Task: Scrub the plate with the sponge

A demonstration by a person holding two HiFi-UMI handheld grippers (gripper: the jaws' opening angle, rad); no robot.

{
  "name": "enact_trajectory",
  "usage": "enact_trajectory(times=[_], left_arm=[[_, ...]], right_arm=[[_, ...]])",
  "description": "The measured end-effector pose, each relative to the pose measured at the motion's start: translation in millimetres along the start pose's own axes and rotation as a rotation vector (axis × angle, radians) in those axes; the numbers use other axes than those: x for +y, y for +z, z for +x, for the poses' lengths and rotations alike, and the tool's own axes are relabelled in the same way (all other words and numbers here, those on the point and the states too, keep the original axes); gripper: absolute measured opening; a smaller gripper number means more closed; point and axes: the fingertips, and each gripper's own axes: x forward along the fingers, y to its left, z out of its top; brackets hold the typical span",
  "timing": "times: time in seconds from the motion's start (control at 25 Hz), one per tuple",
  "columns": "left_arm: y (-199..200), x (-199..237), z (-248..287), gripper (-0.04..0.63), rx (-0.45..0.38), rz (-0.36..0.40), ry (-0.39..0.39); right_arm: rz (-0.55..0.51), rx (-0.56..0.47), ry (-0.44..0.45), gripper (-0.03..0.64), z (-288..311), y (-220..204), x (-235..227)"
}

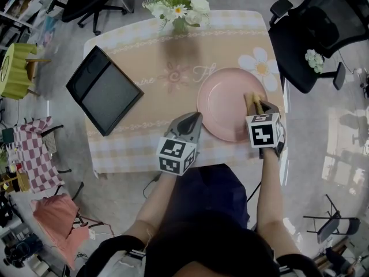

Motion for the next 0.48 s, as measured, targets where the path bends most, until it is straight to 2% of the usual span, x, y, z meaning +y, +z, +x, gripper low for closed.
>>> enact_trajectory(times=[0.48], left_arm=[[-1.3,-6.9,-3.1,0.015,-0.003,0.004,-0.004]], right_arm=[[-0.032,0.05,-0.009,0.052,-8.1,-11.2,2.0]])
